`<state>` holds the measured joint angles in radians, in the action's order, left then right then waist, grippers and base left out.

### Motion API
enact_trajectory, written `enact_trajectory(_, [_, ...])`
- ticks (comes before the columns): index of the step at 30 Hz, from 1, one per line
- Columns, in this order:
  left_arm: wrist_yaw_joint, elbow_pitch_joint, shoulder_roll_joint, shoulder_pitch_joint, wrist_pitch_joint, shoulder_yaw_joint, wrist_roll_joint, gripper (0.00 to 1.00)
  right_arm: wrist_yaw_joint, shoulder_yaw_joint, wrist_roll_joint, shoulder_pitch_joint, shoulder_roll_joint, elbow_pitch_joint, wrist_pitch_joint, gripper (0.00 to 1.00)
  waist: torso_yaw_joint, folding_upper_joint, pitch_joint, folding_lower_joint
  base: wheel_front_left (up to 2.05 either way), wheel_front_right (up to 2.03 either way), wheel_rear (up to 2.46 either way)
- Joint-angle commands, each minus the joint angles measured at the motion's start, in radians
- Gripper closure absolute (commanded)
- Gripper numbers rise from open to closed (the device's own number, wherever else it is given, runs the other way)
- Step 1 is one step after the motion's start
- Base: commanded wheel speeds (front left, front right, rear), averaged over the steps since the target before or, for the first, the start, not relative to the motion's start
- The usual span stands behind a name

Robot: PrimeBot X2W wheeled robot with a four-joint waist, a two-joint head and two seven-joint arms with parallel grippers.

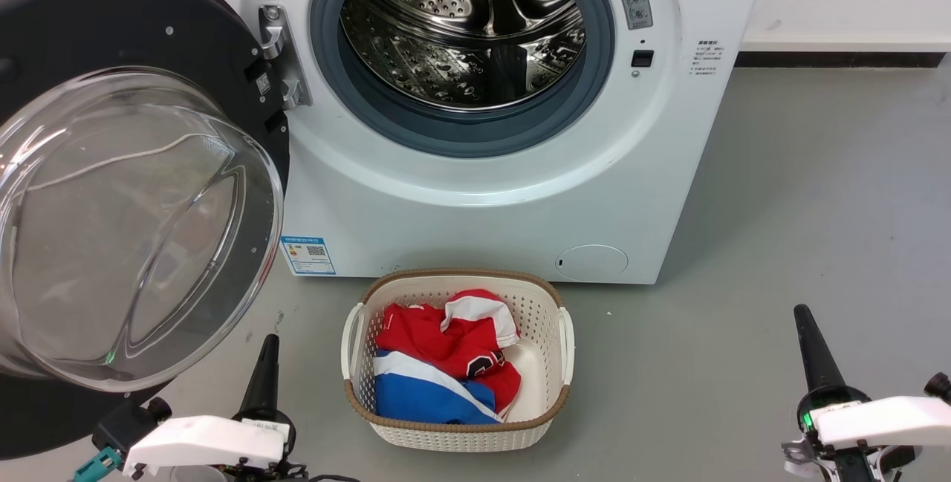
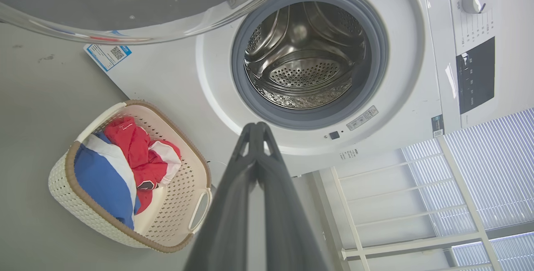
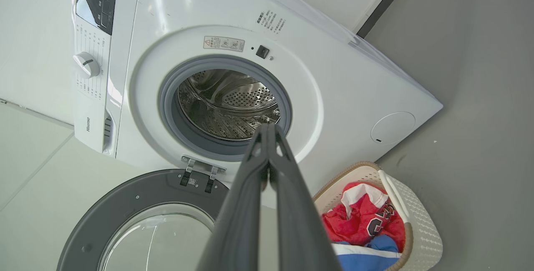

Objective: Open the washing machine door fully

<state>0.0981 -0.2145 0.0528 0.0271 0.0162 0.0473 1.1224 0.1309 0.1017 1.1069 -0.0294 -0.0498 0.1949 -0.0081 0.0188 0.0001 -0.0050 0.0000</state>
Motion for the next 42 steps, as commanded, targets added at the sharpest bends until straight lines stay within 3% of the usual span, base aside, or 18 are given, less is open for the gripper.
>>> enact_trajectory(1, [0.008,0.005,0.004,0.027,-0.007,0.007,0.026,1.0,0.0,0.002,0.03,-0.026,-0.001,-0.004,0.006,1.0,0.0,-0.0001,0.0,0.0,0.0,0.0,0.0])
enact_trajectory(42, [0.028,-0.024,0.002,0.074,-0.102,0.051,0.388,1.0,0.0,0.01,0.399,-0.074,-0.001,0.039,0.098,1.0,-0.014,-0.0001,0.006,0.0,0.0,0.0,0.0])
